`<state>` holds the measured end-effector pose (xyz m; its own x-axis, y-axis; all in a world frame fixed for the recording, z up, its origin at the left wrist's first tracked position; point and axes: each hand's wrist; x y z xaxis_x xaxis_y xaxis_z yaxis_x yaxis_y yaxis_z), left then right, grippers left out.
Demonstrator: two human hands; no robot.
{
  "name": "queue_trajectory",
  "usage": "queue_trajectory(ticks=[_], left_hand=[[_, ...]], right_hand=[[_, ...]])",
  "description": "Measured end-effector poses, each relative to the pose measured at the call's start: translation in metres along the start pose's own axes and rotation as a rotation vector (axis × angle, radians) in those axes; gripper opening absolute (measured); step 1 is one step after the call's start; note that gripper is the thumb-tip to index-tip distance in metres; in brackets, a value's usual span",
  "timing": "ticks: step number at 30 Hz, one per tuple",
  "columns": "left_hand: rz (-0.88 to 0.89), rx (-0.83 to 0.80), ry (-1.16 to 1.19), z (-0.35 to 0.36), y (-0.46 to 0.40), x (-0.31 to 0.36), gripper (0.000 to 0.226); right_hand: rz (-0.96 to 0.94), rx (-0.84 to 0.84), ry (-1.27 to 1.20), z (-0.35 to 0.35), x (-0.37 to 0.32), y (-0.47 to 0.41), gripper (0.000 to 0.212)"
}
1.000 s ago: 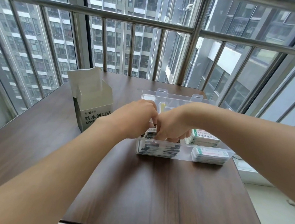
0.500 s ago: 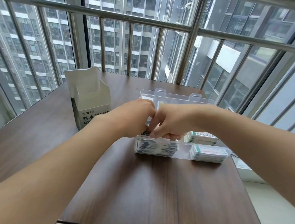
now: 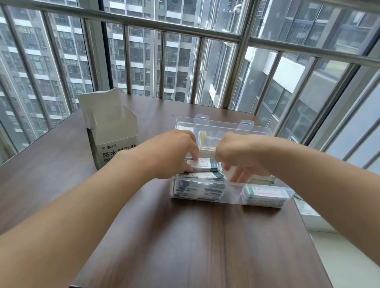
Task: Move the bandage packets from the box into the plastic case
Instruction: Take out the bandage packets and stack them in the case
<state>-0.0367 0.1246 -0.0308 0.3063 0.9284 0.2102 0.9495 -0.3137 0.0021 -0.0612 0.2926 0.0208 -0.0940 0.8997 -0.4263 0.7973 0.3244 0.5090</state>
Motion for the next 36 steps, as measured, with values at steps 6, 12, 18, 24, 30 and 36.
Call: queue_trajectory(ticks=[6,12,18,24,30,36], left_hand=[[-0.016,-0.003,-0.011,0.001,0.002,0.001,0.027],[-0.017,0.04,-0.007,0.001,0.001,0.002,0.022],[-0.007,0.06,0.029,0.002,0.0,0.001,0.017],[-0.009,0.069,0.044,0.003,0.0,0.0,0.016],[-0.002,0.068,0.042,0.002,0.002,0.0,0.02],[-0.01,0.052,0.061,0.002,0.0,0.0,0.022]], right_hand=[[0.013,0.006,-0.011,0.005,0.003,0.002,0.038],[0.026,0.026,-0.022,0.011,0.002,-0.001,0.043],[0.093,-0.062,0.049,0.011,0.002,-0.002,0.039],[0.075,-0.069,-0.049,0.012,0.002,0.0,0.027],[0.056,-0.075,-0.072,0.005,-0.001,0.005,0.032],[0.071,0.026,-0.034,0.004,-0.006,-0.001,0.037]])
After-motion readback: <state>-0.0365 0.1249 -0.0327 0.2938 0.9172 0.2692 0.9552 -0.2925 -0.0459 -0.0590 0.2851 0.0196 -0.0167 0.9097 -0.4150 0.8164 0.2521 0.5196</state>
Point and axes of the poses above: each hand's wrist, its own y-axis away from the middle knuckle, its own z-axis out of the palm, x = y × z, and after that the axes turned 6 degrees about -x, right-handed
